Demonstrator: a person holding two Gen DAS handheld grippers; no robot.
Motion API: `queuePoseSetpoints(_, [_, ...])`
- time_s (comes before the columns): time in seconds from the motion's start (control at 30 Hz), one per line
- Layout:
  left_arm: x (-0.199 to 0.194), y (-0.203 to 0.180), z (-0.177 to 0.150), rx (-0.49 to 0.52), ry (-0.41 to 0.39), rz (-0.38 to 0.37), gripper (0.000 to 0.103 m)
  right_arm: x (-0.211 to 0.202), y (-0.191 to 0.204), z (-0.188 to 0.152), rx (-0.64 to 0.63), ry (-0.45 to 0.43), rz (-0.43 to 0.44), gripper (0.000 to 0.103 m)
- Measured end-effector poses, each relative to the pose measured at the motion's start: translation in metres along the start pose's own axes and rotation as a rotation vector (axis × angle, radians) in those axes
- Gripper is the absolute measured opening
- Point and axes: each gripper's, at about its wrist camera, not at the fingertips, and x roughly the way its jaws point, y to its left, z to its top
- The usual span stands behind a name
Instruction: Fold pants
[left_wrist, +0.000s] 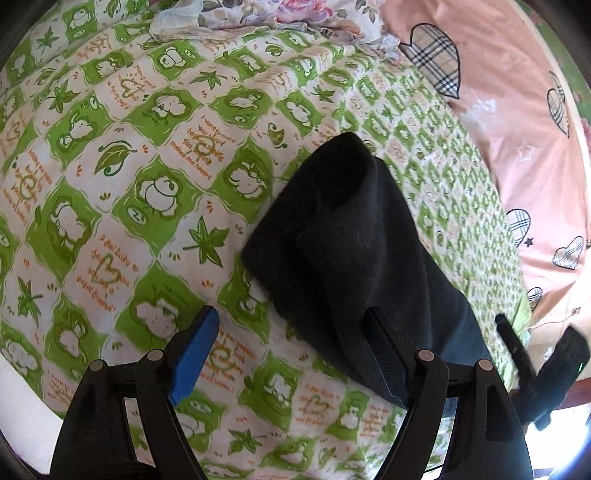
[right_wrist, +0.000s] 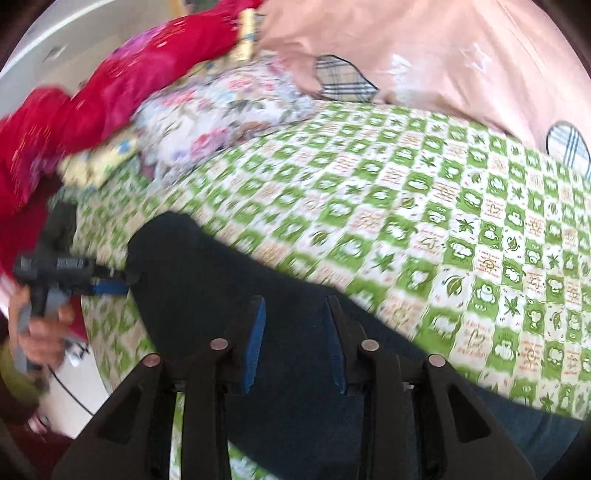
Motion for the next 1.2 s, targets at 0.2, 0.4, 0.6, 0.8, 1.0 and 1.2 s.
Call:
queuePoseSetpoints(0.2, [0.007, 0.004, -0.003, 0.044, -0.036, 0.014, 0.077, 0.046, -0.006, 0.020, -0.075, 0.114, -0.011, 0.044])
queuePoseSetpoints(0.4, [0.012, 0.001, 0.004, 0.063, -0.062, 0.027, 0.073, 0.095, -0.011, 0.016, -0.134, 0.268, 0.003, 0.044])
queuePoseSetpoints(0.6, [0.019, -0.012, 0.012, 0.105, -0.103, 0.044, 0.038, 0.097, -0.015, 0.012, -0.098, 0.279, 0.069, 0.024])
queuePoseSetpoints(0.8, [-0.016, -0.023, 0.002, 0.186, -0.209, -0.102, 0.018, 0.057, -0.007, 0.016, -0.102, 0.161, 0.077, 0.011])
queuePoseSetpoints(1.0, [-0.046, -0.036, -0.013, 0.338, -0.330, -0.131, 0.017, 0.028, -0.007, 0.021, -0.052, -0.003, 0.035, 0.010])
queuePoseSetpoints(1.2, [-0.024, -0.033, -0.009, 0.363, -0.327, -0.049, 0.017, 0.058, -0.011, 0.020, -0.035, -0.008, -0.054, 0.009])
